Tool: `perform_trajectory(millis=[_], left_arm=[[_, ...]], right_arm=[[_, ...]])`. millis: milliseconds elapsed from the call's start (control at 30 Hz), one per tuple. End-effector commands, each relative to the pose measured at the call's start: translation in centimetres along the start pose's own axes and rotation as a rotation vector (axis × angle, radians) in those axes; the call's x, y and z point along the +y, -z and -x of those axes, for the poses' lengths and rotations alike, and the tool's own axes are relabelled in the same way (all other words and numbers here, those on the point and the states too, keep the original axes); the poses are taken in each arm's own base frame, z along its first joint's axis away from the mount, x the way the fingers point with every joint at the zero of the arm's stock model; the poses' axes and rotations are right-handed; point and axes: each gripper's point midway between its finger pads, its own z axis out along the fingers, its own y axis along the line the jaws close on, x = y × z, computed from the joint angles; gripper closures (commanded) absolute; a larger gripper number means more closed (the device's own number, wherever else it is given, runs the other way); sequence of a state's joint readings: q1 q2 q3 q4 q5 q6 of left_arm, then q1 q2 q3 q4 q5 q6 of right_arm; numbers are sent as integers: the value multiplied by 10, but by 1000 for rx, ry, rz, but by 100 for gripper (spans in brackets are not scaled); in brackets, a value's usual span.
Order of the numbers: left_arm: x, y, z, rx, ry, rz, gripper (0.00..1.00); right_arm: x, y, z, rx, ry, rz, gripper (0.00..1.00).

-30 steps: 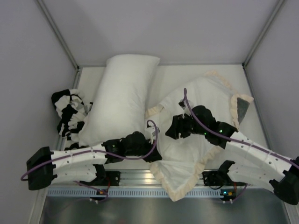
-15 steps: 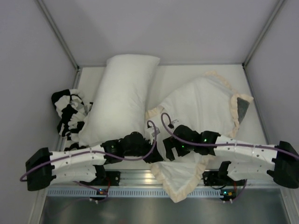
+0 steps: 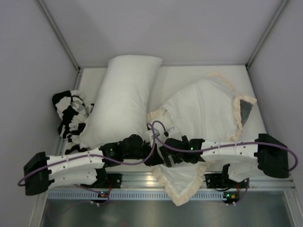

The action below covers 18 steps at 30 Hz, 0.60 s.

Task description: Remove the pillowcase from the pillow

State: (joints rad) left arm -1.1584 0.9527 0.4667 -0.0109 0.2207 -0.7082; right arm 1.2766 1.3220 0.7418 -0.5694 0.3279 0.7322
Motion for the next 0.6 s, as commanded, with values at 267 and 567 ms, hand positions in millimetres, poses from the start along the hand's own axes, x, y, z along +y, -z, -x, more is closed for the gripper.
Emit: perform_trajectory(millis=[267, 567], left_arm=[[-9, 12, -6, 13, -7, -40, 100], [-7, 18, -4, -9, -10, -27, 100]], right_arm=[[-12, -49, -78, 166, -13, -201, 36], [-16, -34, -39, 6, -92, -185, 100]])
